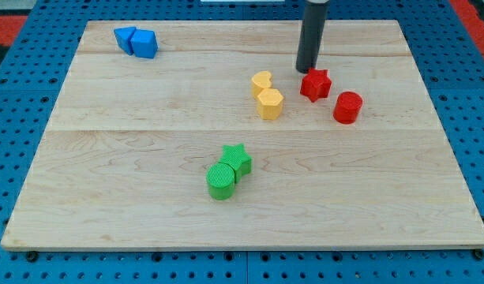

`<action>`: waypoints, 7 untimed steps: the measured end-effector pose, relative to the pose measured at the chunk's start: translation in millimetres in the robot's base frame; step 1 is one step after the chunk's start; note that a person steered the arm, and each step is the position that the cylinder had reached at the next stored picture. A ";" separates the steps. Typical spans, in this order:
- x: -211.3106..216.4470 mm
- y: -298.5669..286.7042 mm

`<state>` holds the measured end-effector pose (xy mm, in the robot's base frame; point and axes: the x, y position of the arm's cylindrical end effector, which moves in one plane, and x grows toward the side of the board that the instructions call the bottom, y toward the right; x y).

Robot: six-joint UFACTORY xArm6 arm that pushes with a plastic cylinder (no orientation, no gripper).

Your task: Push the red blocks downwards of the board

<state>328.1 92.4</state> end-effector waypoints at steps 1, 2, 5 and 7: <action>19.6 16.2; 21.4 44.4; 18.6 76.9; 15.2 53.7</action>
<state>343.3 146.1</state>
